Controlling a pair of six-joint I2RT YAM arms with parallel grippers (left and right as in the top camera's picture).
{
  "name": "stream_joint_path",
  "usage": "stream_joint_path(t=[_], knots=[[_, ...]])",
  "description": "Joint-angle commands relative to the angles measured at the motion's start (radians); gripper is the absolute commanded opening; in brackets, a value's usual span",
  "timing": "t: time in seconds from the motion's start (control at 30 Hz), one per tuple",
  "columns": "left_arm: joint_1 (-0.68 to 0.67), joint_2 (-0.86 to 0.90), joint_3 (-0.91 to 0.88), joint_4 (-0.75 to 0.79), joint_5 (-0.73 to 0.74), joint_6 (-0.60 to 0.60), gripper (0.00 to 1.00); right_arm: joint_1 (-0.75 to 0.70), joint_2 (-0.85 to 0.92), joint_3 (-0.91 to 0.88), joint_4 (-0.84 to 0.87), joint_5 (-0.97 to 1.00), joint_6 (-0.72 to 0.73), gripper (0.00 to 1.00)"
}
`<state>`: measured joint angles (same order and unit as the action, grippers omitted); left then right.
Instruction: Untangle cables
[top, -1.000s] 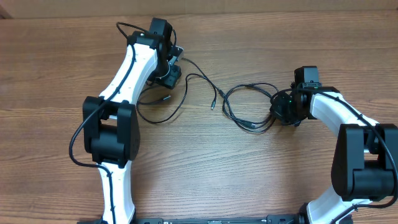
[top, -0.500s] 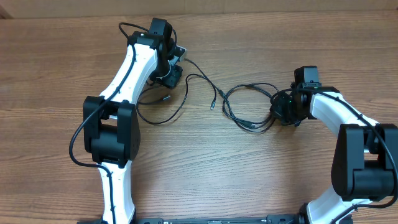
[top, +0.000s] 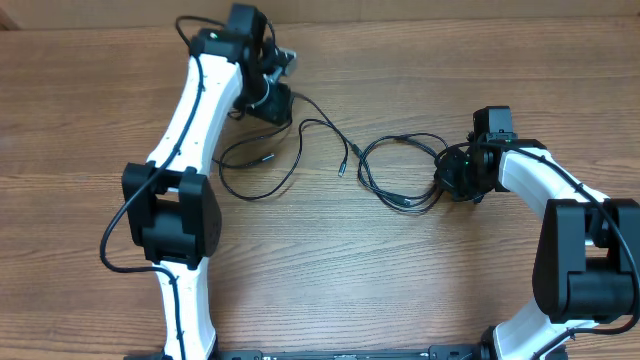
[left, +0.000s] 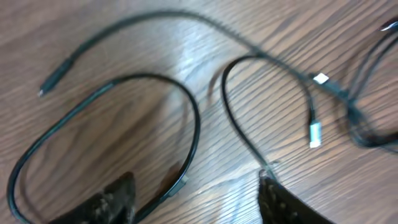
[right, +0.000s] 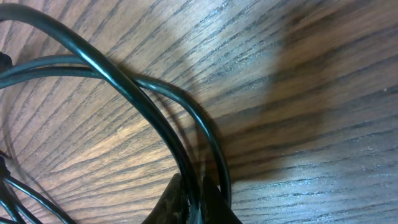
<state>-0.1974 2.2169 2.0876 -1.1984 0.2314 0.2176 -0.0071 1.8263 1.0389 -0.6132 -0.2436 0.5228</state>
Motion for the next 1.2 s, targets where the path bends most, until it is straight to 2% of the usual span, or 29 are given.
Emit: stream_joint_path(t=[0.0, 0.2, 0.37, 0.63, 0.73, 0.9, 0.93, 1.07, 1.17], knots=[[-0.004, -0.001, 0.011, -0.012, 0.103, 0.012, 0.7, -0.007, 0.0, -0.002, 0.005, 0.012, -0.004, 0.08], [-0.043, 0.016, -0.057, 0.002, 0.079, 0.033, 0.77, -0.007, 0.0, -0.002, 0.005, 0.012, -0.004, 0.08], [-0.059, 0.047, -0.103, 0.026, -0.042, 0.017, 0.77, -0.007, 0.0, -0.002, 0.006, 0.012, -0.004, 0.08], [-0.058, 0.086, -0.127, 0.077, -0.076, 0.003, 0.78, -0.007, 0.0, -0.002, 0.005, 0.012, -0.004, 0.08], [-0.058, 0.094, -0.127, 0.083, -0.102, 0.003, 0.73, -0.007, 0.0, -0.002, 0.006, 0.012, -0.004, 0.08], [-0.058, 0.095, -0.127, 0.085, -0.109, 0.003, 0.56, -0.007, 0.0, -0.002, 0.006, 0.012, -0.004, 0.08], [-0.058, 0.095, -0.127, 0.085, -0.109, 0.003, 0.55, -0.007, 0.0, -0.002, 0.006, 0.012, -0.004, 0.09], [-0.058, 0.097, -0.128, 0.085, -0.109, 0.003, 0.64, -0.007, 0.0, -0.002, 0.006, 0.012, -0.004, 0.09], [-0.058, 0.101, -0.128, 0.085, -0.112, 0.003, 0.63, -0.007, 0.0, -0.002, 0.006, 0.012, -0.004, 0.09]])
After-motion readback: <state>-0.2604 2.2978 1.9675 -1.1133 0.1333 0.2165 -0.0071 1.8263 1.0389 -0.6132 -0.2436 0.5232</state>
